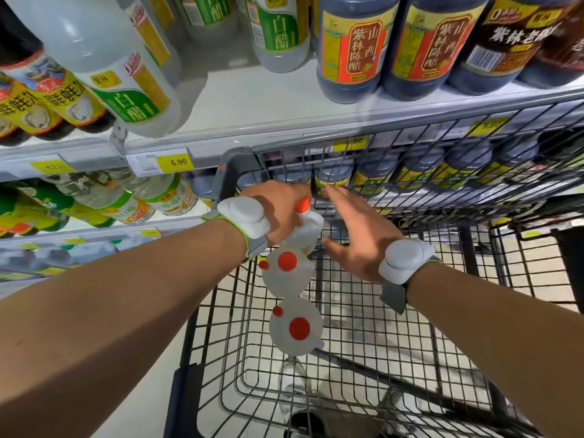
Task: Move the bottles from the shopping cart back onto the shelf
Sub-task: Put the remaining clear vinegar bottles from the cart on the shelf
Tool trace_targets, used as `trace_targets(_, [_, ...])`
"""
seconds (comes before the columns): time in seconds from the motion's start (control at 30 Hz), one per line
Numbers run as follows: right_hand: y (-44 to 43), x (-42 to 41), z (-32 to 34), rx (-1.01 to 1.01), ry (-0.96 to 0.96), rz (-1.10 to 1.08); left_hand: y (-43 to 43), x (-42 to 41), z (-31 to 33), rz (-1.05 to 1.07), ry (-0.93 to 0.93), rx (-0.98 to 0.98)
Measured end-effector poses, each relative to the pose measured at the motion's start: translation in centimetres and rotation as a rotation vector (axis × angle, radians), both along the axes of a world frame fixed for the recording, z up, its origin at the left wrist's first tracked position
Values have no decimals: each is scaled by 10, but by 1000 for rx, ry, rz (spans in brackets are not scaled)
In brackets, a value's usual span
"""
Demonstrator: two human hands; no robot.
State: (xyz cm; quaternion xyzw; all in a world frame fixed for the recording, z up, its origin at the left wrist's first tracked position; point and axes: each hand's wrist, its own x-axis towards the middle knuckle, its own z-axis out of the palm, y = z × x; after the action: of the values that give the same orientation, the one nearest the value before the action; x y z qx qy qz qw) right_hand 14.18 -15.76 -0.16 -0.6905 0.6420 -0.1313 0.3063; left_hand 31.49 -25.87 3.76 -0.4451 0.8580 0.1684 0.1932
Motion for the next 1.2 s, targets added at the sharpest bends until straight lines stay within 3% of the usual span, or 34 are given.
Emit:
trace_targets(0.1, [-2, -1, -3, 13, -11, -6, 0, 1, -2, 4, 48, -1])
trace_targets(0.27, [-2, -7, -5, 69, -86, -24, 2, 2, 9, 155, 382, 0])
trace_targets(0.43, [-3, -11, -3, 89, -416, -131, -2, 3, 32, 382, 844, 174])
trace_targets(0.6, [-9, -11, 10, 69, -588, -182, -8, -1, 58, 497, 1083, 287])
trace_targets(0.93, [-21, -15, 51, 93, -757, -144, -2, -7, 80, 645, 1316, 479])
trace_targets(1.2, [-26, -25, 64, 49, -946, -184, 20, 6, 62, 627, 1223, 645])
